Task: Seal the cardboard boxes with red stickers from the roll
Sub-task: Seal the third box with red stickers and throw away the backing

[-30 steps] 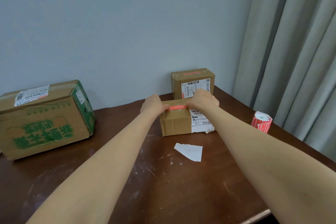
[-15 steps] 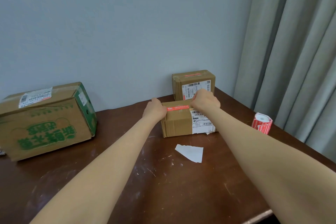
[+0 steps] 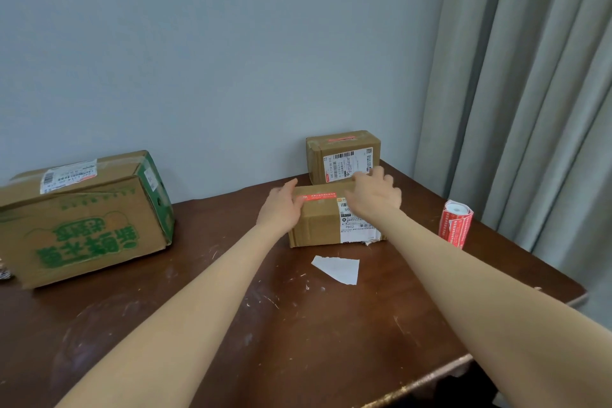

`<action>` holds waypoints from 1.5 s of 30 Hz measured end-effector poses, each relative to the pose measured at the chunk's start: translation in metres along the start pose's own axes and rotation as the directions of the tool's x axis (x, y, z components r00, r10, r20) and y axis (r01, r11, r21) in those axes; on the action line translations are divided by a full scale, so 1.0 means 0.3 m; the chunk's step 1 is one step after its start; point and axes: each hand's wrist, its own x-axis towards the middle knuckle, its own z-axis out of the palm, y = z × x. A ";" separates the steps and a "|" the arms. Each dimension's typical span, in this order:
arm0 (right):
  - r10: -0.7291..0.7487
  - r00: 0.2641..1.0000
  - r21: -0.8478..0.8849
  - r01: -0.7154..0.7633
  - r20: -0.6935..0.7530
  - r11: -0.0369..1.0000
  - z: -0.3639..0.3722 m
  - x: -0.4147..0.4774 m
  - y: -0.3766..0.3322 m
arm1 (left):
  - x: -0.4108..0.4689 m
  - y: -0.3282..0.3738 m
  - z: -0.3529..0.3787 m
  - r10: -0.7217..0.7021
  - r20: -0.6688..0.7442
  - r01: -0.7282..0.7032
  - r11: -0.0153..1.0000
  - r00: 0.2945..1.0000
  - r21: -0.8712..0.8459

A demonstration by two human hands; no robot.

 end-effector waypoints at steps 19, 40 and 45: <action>-0.252 0.959 -0.083 0.264 0.129 0.961 0.056 -0.043 -0.043 | -0.061 0.025 0.022 0.094 0.064 -0.112 0.904 0.994 0.412; -0.195 0.981 0.077 0.196 -0.027 0.978 0.054 -0.091 -0.050 | -0.104 0.027 -0.020 0.144 -0.005 -0.134 0.932 0.990 0.338; -0.182 0.983 0.041 0.183 -0.030 0.982 0.027 -0.069 -0.026 | -0.095 0.025 -0.025 0.144 -0.010 -0.133 0.938 0.990 0.321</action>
